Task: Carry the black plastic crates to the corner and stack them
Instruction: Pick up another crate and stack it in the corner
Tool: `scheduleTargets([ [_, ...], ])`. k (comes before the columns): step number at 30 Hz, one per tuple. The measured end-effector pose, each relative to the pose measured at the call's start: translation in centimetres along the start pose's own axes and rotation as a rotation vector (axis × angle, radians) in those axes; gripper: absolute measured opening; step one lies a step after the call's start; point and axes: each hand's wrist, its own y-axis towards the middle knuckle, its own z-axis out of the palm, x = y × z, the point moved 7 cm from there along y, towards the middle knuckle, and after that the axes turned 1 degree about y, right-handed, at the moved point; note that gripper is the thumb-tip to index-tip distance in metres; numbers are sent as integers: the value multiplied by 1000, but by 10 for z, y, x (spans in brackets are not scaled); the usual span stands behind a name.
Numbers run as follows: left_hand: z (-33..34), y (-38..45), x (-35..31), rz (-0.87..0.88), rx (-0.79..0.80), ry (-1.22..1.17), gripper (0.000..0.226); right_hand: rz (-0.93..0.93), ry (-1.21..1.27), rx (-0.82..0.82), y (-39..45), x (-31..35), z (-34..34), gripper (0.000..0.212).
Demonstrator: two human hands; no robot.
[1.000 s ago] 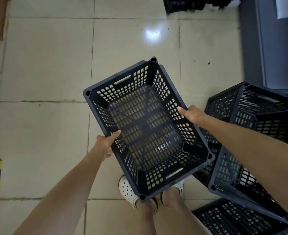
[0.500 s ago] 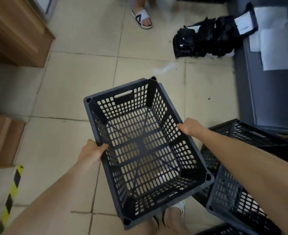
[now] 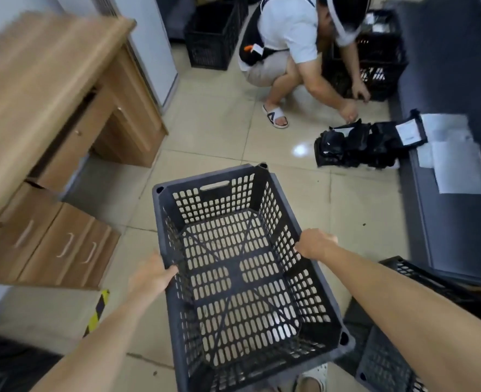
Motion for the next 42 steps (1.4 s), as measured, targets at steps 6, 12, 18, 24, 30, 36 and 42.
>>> scheduleTargets([
  [6,-79,-47,35,-30,-47,49,32,-146,-1,10,-54,65,-41,24],
  [12,-112,-85,91,-144,-57,32,50,-225,-88,45,-84,125,-46,30],
  [18,-124,-125,150,-309,-70,-26,49,-372,-175,80,-102,195,-44,32],
  [24,-131,-181,207,-520,-122,-60,45,-522,-261,166,-125,266,-33,36],
  [30,-132,-238,273,-668,-190,-135,39,-528,-169,351,-162,329,-1,37],
  [36,-115,-297,376,-780,-245,-285,36,-549,-197,480,-238,402,60,36],
  [42,-103,-353,468,-832,-248,-318,21,-620,-352,471,-298,477,138,34],
])
